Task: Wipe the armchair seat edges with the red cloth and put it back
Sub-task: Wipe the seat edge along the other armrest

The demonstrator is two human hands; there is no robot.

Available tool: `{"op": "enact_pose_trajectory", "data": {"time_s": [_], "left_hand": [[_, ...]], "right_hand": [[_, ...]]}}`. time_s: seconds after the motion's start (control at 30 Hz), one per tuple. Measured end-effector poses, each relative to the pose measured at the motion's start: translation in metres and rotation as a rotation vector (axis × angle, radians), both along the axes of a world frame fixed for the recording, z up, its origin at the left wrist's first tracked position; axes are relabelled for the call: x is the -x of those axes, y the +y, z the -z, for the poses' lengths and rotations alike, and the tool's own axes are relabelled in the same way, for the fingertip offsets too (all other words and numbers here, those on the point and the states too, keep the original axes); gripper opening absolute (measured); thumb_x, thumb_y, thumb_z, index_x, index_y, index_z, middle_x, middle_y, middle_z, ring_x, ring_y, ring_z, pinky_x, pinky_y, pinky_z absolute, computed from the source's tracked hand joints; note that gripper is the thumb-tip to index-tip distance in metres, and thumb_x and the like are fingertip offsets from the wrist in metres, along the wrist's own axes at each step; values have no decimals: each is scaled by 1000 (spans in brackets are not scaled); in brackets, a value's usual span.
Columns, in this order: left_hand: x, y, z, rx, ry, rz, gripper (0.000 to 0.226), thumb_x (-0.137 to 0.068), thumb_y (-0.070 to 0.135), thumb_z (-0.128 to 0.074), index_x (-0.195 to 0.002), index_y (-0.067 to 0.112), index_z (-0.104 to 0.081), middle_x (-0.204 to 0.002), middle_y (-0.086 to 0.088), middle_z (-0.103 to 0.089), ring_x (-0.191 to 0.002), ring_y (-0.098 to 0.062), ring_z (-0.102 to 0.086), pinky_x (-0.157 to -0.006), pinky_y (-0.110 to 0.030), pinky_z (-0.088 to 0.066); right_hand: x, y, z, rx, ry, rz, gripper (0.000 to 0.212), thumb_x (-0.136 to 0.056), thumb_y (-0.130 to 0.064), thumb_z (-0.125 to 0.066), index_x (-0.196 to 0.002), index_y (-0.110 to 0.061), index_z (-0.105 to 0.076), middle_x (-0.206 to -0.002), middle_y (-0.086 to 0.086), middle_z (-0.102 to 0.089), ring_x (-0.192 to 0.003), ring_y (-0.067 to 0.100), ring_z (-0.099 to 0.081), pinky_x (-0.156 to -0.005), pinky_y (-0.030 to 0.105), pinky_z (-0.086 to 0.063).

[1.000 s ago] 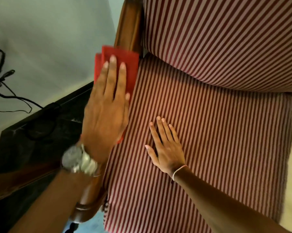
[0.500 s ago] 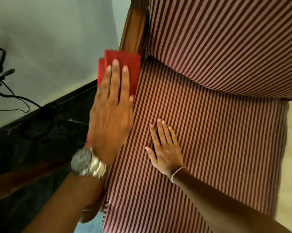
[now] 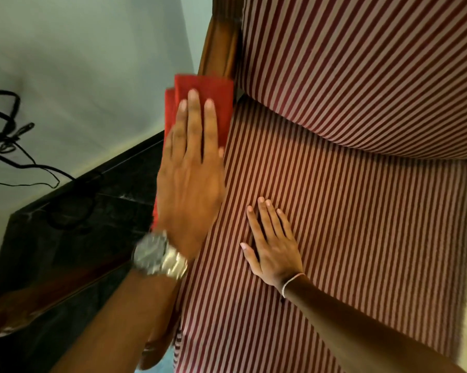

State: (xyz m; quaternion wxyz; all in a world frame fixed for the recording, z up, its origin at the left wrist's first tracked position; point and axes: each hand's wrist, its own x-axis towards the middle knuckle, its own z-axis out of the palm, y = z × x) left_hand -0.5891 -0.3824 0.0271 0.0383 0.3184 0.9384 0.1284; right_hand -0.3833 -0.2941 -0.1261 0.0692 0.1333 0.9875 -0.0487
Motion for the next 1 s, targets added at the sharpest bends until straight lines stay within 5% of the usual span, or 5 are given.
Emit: {"op": "enact_pose_trajectory", "data": {"time_s": [0.17,0.4,0.63,0.8,1.0], "left_hand": [[-53,-66,5,127,31,99,65,-106,30,-31,-160,5,-6,-168,-21,-6,-157,-32,-5,-126,-46,-14],[35,34,-6,4,15,40,62,-107,29,-25,-160,7,-4,-170,-19,-3,-158,-31,-3,-129,-47,-10],[-60,-78,-1,164,0,236,62,-105,32,-23,-161,10,-8,-169,-14,-3,-158,-30,-3,-125,-50,-10],[-6,-17,-2,111,51,190,64,-106,22,-36,-160,6,-6,-169,-18,-4,-157,-32,-3,-127,-51,-12],[10,-4,-3,53,-10,137,62,-108,27,-29,-160,7,-2,-170,-17,0,-158,-29,0,-128,-50,-13]], "right_hand": [[1,-1,5,-6,18,6,73,-104,-57,-24,-164,-16,-15,-172,15,-13,-161,27,-8,-132,45,-3],[1,0,3,0,13,12,73,-104,-56,-27,-164,-16,-16,-172,14,-15,-161,27,-9,-132,45,-4],[0,-1,10,8,78,24,73,-104,-56,-28,-164,-16,-15,-172,13,-9,-161,25,-6,-132,44,-4],[-1,-1,10,1,68,16,72,-104,-56,-27,-164,-16,-18,-171,15,-15,-161,27,-11,-132,45,-7],[0,0,7,6,69,17,73,-104,-57,-28,-163,-16,-20,-172,14,-13,-161,26,-10,-132,45,-7]]}}
